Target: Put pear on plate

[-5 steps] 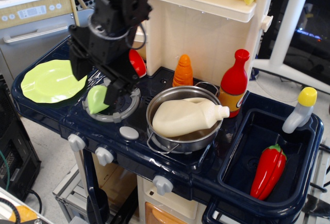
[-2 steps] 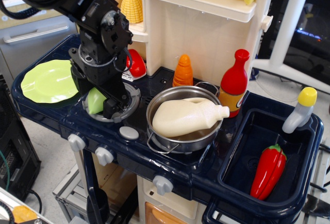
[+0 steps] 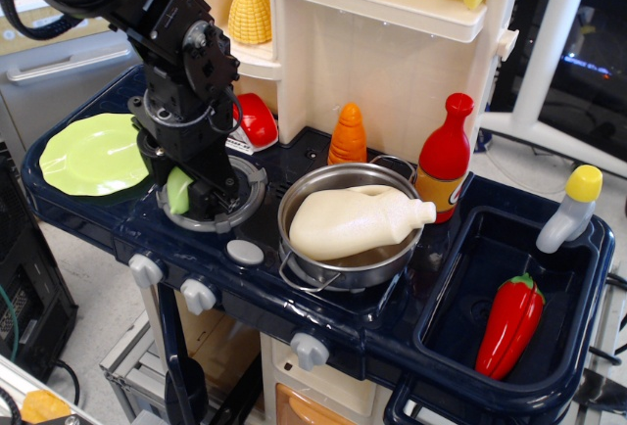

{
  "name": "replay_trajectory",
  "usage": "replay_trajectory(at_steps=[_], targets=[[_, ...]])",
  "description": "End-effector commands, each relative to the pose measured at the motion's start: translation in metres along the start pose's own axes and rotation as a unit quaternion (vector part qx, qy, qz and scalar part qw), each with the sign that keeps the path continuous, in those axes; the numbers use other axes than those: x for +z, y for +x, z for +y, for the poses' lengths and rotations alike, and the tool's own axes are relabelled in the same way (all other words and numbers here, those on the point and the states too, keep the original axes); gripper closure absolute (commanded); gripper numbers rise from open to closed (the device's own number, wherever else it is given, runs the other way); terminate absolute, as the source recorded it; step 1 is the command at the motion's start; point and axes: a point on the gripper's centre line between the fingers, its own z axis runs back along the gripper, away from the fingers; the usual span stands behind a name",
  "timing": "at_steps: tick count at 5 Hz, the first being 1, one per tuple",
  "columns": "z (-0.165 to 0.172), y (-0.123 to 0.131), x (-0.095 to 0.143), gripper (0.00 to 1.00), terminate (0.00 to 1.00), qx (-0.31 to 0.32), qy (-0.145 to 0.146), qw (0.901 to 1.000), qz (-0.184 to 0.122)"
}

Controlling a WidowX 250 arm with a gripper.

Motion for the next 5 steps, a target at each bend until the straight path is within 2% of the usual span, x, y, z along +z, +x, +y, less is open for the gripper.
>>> replay_trajectory(at_steps=[1, 2, 3, 4, 5], targets=[[0.042, 0.007, 0.036, 1.0, 0.0, -0.044, 0.024, 0.9985, 0.019], [0.079, 0.005, 0.035, 1.0, 0.0, -0.085, 0.022, 0.9959, 0.02], [0.099, 0.002, 0.018, 1.0, 0.0, -0.113, 0.033, 0.9931, -0.002], [0.1, 0.001, 0.004, 0.0, 0.0, -0.107, 0.014, 0.994, -0.014], [0.096, 0.003, 0.0, 0.0, 0.0, -0.106, 0.003, 0.9935, -0.039]])
